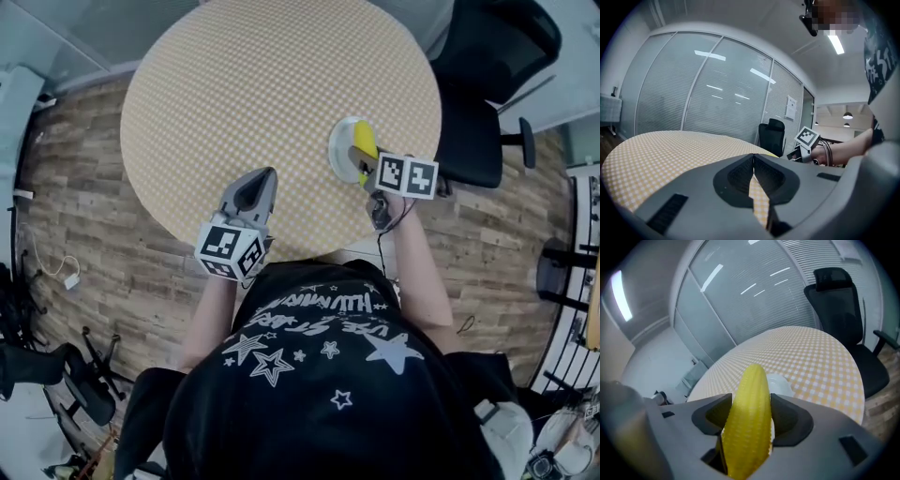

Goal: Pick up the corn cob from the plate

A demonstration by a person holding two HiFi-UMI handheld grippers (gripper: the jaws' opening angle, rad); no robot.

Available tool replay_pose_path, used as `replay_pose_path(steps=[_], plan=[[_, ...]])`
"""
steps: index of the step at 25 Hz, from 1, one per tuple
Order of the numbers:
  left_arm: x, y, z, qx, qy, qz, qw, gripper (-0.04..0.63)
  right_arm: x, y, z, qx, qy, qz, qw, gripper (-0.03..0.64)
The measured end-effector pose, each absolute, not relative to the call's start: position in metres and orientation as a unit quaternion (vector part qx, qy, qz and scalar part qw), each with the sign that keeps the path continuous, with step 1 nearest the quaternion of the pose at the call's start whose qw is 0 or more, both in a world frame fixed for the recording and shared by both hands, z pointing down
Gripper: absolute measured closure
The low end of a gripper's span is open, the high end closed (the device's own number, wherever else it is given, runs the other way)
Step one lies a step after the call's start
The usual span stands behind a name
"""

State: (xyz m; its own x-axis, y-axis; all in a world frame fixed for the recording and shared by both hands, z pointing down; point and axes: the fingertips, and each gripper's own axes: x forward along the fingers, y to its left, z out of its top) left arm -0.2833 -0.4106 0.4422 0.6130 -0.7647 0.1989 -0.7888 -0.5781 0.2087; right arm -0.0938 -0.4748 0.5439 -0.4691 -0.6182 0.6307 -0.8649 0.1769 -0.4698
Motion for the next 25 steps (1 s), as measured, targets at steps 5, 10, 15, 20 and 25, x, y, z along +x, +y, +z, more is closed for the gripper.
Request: replay_pose_path(steps=[5, 10, 15, 20, 25], plan=[[-0.271, -0.394, 0.433, 0.884, -0.446, 0.043, 0.131, 0.588, -0.082, -0.454, 0.511, 0.478, -0.774, 0.406, 0.087, 0.359], [-0.248, -0.374, 0.422, 0.881, -0.456, 0.04, 0.123, 0.588, -0.058, -0.43, 0.481, 0.462, -0.791, 0.398, 0.052, 0.359], [-0.221, -0.345, 0.411, 0.881, -0.458, 0.039, 0.116, 0.588, -0.031, -0.4, 0.453, 0.451, -0.801, 0.393, 0.021, 0.359], [-0.185, -0.319, 0.404, 0.884, -0.453, 0.042, 0.106, 0.588, 0.0, -0.365, 0.434, 0.437, -0.815, 0.381, 0.005, 0.359], [-0.138, -0.29, 0.399, 0.887, -0.449, 0.033, 0.105, 0.588, 0.038, -0.325, 0.427, 0.427, -0.82, 0.381, -0.008, 0.359]])
